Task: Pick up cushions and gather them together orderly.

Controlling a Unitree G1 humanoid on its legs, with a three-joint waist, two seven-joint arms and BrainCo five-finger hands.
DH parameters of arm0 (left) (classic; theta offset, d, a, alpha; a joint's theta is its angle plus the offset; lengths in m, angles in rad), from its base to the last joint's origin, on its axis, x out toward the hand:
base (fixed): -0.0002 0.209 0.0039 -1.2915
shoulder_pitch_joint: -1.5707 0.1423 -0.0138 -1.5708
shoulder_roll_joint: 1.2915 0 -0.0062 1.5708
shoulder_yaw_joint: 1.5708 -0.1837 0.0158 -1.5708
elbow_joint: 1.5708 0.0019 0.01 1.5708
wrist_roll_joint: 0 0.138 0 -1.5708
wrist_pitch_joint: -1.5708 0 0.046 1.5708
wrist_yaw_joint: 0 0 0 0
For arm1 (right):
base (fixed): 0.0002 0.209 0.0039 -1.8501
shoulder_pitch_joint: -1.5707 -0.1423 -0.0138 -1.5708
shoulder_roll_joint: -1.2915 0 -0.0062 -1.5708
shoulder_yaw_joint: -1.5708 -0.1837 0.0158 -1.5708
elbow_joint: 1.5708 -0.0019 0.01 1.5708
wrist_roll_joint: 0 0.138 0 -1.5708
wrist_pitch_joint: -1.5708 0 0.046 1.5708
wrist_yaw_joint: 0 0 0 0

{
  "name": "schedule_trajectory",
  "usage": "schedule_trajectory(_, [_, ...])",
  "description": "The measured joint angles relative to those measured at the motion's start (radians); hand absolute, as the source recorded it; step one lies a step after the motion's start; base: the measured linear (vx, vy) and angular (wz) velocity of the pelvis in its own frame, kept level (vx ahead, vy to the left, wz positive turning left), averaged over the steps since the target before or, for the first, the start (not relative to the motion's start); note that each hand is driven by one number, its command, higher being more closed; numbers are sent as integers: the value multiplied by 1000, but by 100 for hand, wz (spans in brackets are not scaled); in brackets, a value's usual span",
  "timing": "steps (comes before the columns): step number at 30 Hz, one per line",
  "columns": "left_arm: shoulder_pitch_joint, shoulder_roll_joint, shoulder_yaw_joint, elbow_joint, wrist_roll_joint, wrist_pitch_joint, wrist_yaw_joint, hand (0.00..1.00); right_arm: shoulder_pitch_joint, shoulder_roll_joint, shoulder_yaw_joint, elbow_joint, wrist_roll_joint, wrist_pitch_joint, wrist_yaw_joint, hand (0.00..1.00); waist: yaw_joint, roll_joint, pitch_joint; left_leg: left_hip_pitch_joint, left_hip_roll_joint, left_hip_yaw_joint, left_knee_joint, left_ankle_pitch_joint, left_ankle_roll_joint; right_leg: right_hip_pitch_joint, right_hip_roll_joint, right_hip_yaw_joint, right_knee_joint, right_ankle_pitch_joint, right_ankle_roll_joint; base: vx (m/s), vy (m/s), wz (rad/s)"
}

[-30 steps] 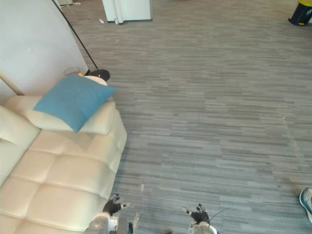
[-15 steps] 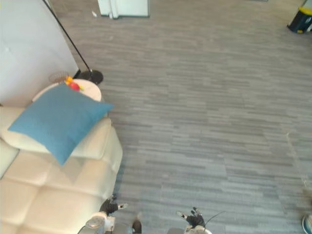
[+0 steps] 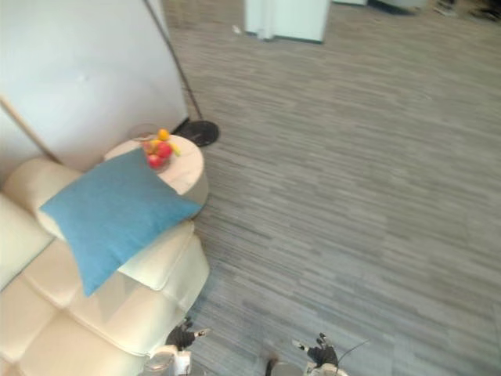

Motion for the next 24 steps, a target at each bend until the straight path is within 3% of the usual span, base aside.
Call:
schedule_trajectory(1, [-4, 1, -9, -8, 0, 0, 0, 0, -8, 8, -2, 0, 7, 0, -1, 0, 3, -10, 3, -29, 0, 87, -76, -25, 23, 51, -17, -39, -38, 0, 1, 249, -105, 82])
schedule_trajectory(3, [-2, 1, -18, -12, 0, -1, 0, 0, -15, 7, -4, -2, 15, -1, -1, 0, 3, -8, 2, -38, -14, 137, -213, -13, 37, 74, -29, -70, -53, -8, 14, 185, -14, 57])
schedule_trajectory(4, [0, 3, -49, -8, 0, 0, -1, 0, -14, 1, -12, -2, 19, -2, 1, 0, 2, 15, -3, -40, -20, 197, -409, 86, 55, 93, -25, -107, -59, -22, 37, 206, 59, 89])
schedule_trajectory(5, [2, 10, -74, 7, 0, -1, -1, 0, -12, -4, -23, 2, 19, -1, -1, 0, 1, 28, -13, -40, -25, 252, -505, 111, 78, 102, -17, -132, -61, -40, 61, 230, 76, 104])
schedule_trajectory(6, [-1, 18, -81, 10, 0, 0, -1, 0, -12, 0, -25, 3, 20, -1, -4, 0, 0, 19, -15, -32, -42, 257, -538, 120, 85, 103, -27, -140, -62, -42, 65, 211, 87, 100])
schedule_trajectory(7, [-3, 32, -92, 6, 1, -2, -1, 0, -6, 3, -22, 5, 19, -1, -4, 0, 4, -10, -20, -15, -84, 269, -619, 157, 103, 98, -55, -146, -78, -44, 69, 230, 89, 73])
schedule_trajectory(8, [-5, 48, -93, 6, 1, -3, -1, 0, -18, 7, -22, 5, 19, -1, -4, 0, 9, -23, -21, -13, -108, 265, -651, 172, 111, 93, -67, -152, -89, -39, 81, 212, 86, 53])
schedule_trajectory(10, [-9, 53, -91, 10, 1, -2, -1, 0, -29, 9, -21, 8, 18, -1, -4, 0, 8, -27, -20, -2, -130, 250, -666, 167, 119, 99, -82, -152, -80, -34, 91, 128, 64, 28])
schedule_trajectory(12, [-2, 50, -89, 27, 1, -1, -5, 0, -12, 10, -20, 29, 14, 0, -2, 0, 7, -25, -21, 87, -163, 225, -722, 144, 138, 69, -140, -120, 164, -42, 111, 159, 132, 44])
schedule_trajectory(14, [10, 55, -95, 25, 1, 0, -18, 0, 16, 8, -20, -2, 5, -2, 1, 0, -2, -36, -29, 148, -195, 165, -746, 126, 144, -58, -213, -56, 521, 30, 146, 214, 84, 73])
schedule_trajectory(15, [12, 61, -98, 24, 1, 1, -21, 0, 30, 17, -19, -4, 2, -1, 2, 0, -4, -43, -27, 171, -202, 134, -745, 117, 146, -112, -211, -7, 620, 18, 147, 206, 34, 81])
schedule_trajectory(17, [9, 68, -92, 20, 1, 0, -20, 0, 40, 22, -18, -16, -2, -1, 4, 0, -4, -56, -29, 191, -204, 79, -746, 114, 159, -170, -191, 30, 649, -44, 130, 204, -19, 89])
schedule_trajectory(19, [8, 63, -91, 20, 1, 1, -20, 0, 49, 29, -16, -40, -2, -3, 5, 0, -6, -54, -28, 196, -203, 17, -748, 109, 161, -203, -161, 58, 551, -81, 120, 187, -54, 101])
schedule_trajectory(21, [7, 52, -88, 19, 2, 2, -19, 0, 50, 26, -15, -41, -1, -9, 4, 0, -7, -47, -28, 207, -193, -60, -750, 100, 147, -216, -99, 149, 361, -83, 121, 215, -124, 105])
schedule_trajectory(23, [7, 49, -78, 18, 2, 2, -18, 0, 51, 28, -13, -40, 2, -10, 4, 0, -6, -47, -31, 203, -185, -130, -745, 83, 121, -198, -35, 290, 175, -46, 115, 163, -203, 112])
schedule_trajectory(24, [7, 49, -76, 17, 2, 2, -18, 0, 58, 35, -12, -39, 9, -9, 4, 0, -6, -58, -38, 196, -192, -154, -732, 66, 106, -180, -34, 327, 92, -5, 102, 162, -259, 109])
